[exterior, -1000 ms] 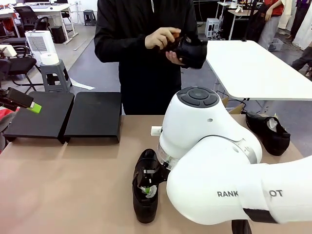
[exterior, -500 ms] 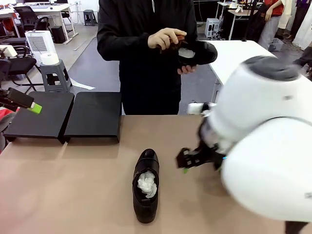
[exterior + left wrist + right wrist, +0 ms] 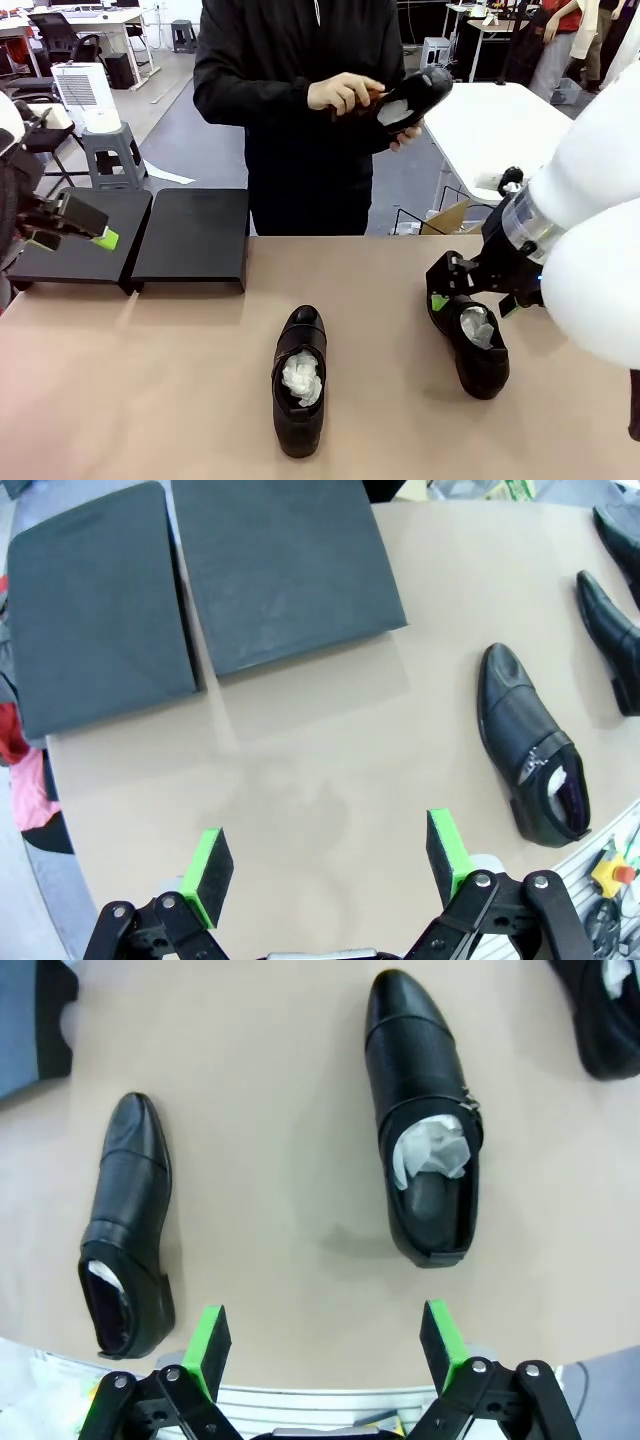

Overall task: Organize the shoes by placing them on the stand.
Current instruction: Place the Shoe from the middle of the table onto the Shoes Stand.

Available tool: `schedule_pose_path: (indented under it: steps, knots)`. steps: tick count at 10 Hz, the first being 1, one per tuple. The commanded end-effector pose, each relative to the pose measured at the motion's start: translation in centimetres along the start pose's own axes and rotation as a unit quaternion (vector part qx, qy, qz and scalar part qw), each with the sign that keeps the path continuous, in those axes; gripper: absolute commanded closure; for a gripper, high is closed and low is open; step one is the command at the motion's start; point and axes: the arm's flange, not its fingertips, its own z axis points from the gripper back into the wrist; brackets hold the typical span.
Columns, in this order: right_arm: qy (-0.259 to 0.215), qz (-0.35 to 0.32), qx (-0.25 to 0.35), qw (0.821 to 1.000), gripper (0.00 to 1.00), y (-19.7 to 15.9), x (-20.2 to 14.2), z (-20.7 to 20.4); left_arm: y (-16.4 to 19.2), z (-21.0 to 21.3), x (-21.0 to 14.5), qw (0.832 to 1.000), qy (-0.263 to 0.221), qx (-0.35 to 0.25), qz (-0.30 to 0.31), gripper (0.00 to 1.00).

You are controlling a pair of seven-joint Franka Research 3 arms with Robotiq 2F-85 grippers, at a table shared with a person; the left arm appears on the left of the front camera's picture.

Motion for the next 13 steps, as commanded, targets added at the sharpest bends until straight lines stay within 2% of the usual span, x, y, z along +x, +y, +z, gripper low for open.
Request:
schedule_pose_path:
  steps: [1, 2, 4, 5, 6, 7, 8, 9, 10, 11, 13]
  knots:
    - [0.003, 0.018, 0.003, 1.0, 0.0, 1.2, -0.8, -0.3, -1.0, 0.1, 0.0, 1.0, 0.001, 0.002, 0.004, 0.0]
    - [0.003, 0.018, 0.003, 1.0, 0.0, 1.2, -0.8, -0.3, -3.0, -0.8, -1.8, 0.999, 0.039, 0.021, 0.001, 0.0]
    - [0.003, 0.018, 0.003, 1.0, 0.0, 1.2, -0.8, -0.3, -11.3, -3.8, -5.5, 0.997, 0.077, 0.026, -0.009, 0.0]
    - [0.003, 0.018, 0.003, 1.0, 0.0, 1.2, -0.8, -0.3, -14.4, -5.3, -7.0, 0.993, 0.112, 0.034, 0.0, 0.0]
    - [0.003, 0.018, 0.003, 1.0, 0.0, 1.2, -0.8, -0.3, -16.1, -7.0, -8.7, 0.981, 0.19, 0.043, 0.015, 0.0]
    - [0.003, 0.018, 0.003, 1.0, 0.0, 1.2, -0.8, -0.3, -16.9, -8.3, -10.1, 0.975, 0.218, 0.033, 0.033, 0.0]
    - [0.003, 0.018, 0.003, 1.0, 0.0, 1.2, -0.8, -0.3, -15.7, -5.2, -5.2, 0.99, 0.132, 0.043, -0.006, 0.0]
    - [0.003, 0.018, 0.003, 1.0, 0.0, 1.2, -0.8, -0.3, -15.7, -5.2, -5.2, 0.99, 0.132, 0.043, -0.006, 0.0]
    - [0.003, 0.018, 0.003, 1.0, 0.0, 1.2, -0.8, -0.3, -18.7, -7.3, -7.6, 0.981, 0.184, 0.053, 0.005, 0.0]
    - [0.003, 0.018, 0.003, 1.0, 0.0, 1.2, -0.8, -0.3, -18.6, -7.6, -7.6, 0.976, 0.206, 0.071, 0.009, 0.0]
    - [0.003, 0.018, 0.003, 1.0, 0.0, 1.2, -0.8, -0.3, -23.4, -8.9, -8.2, 0.974, 0.227, 0.002, 0.007, 0.0]
